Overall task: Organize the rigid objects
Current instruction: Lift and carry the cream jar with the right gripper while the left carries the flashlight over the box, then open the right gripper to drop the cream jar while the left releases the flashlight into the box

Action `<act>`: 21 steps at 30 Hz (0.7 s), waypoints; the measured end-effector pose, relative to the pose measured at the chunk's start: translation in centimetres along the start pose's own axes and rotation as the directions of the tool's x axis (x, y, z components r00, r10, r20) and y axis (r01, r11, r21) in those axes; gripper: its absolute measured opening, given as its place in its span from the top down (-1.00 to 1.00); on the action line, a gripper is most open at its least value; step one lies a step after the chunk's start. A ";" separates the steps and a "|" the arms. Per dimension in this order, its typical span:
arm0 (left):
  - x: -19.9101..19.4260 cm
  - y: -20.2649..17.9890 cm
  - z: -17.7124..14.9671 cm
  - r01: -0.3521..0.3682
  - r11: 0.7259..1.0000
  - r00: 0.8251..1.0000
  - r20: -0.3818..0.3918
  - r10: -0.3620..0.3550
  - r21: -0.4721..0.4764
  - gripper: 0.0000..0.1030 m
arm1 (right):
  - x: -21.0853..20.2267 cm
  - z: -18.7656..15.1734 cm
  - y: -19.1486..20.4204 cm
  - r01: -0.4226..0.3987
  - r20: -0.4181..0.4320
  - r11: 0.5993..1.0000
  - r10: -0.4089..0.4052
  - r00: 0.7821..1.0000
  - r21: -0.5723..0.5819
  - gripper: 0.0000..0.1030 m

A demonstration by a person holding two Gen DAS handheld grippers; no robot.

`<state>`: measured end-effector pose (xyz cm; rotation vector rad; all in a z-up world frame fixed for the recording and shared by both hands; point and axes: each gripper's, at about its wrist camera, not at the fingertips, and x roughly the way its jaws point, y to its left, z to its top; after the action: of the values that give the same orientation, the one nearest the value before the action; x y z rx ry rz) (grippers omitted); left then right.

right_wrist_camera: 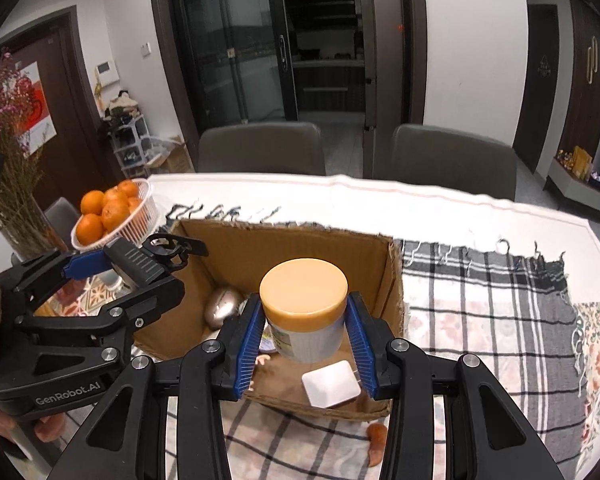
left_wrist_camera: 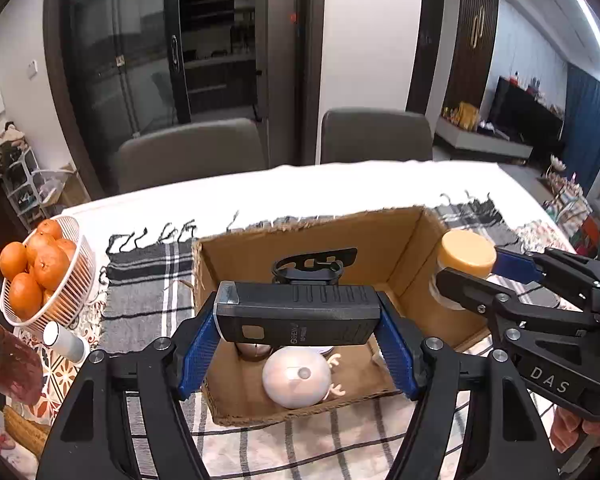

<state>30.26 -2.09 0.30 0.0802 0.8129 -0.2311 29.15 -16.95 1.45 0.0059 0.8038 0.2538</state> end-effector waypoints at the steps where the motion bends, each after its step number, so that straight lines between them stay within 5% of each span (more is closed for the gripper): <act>1: 0.5 0.0 -0.1 0.000 1.000 1.000 -0.017 0.000 0.003 -0.40 | 0.4 -0.1 0.0 0.003 -0.010 1.000 -0.003 1.000 0.000 0.18; 12: 3.7 0.3 -0.6 0.003 1.000 0.991 -0.136 -0.001 0.010 -0.40 | 4.2 -0.5 -1.2 0.007 -0.142 1.000 -0.005 0.990 0.013 0.18; 21: 2.5 0.0 -0.5 -0.042 0.999 0.993 -0.109 0.044 0.024 -0.40 | 3.7 -0.6 -1.2 0.028 -0.155 1.000 -0.026 0.988 0.014 0.12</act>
<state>31.55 -2.46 -1.84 0.1312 0.9173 -0.1961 31.44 -17.30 -1.77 -0.0092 0.9597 0.2240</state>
